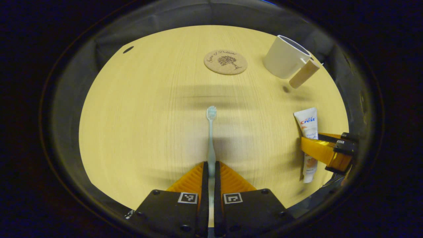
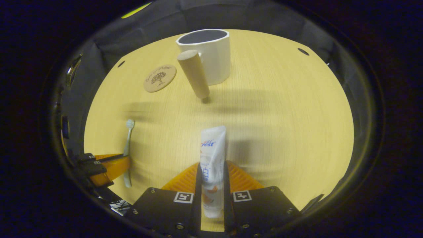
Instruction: Put the toothbrush and toothpaste on the desktop into the cup, then pick up the cup and place it on the coaster on the desktop.
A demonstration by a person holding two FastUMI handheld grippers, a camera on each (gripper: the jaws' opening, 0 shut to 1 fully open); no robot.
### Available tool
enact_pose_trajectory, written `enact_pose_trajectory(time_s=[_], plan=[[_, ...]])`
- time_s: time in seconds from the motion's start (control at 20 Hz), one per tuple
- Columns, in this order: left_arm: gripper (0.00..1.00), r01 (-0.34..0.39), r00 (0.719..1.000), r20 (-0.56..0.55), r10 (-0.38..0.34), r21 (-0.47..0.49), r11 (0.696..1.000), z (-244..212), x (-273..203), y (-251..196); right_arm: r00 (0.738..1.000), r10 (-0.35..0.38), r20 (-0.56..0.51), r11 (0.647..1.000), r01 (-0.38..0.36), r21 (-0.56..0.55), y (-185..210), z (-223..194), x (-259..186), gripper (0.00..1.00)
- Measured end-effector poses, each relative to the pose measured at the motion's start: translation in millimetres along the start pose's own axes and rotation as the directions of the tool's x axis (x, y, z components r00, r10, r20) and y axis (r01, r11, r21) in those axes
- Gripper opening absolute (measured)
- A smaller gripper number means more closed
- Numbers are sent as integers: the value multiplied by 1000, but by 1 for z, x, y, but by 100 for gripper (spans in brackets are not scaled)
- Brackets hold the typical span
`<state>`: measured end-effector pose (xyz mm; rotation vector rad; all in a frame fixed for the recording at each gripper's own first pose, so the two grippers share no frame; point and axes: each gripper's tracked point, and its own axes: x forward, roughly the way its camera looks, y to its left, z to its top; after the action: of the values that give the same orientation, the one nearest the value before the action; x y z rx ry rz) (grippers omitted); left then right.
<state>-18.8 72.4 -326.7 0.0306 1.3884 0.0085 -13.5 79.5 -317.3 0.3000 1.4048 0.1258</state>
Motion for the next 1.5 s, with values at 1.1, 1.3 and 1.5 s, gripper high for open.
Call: enact_pose_trajectory(time_s=[1.1, 1.3, 1.5], plan=[[11, 120, 940, 325, -103, -33, 992, 38, -53, -5, 915, 173, 365, 984, -176, -26, 30, 49, -83, 18], [10, 132, 908, 403, -113, -19, 991, 55, -69, -3, 857, 197, 476, 980, -188, -67, 45, 74, -103, 18], [10, 142, 868, 481, -121, -6, 990, 77, -82, -1, 788, 208, 580, 978, -182, -103, 61, 106, -119, 18]])
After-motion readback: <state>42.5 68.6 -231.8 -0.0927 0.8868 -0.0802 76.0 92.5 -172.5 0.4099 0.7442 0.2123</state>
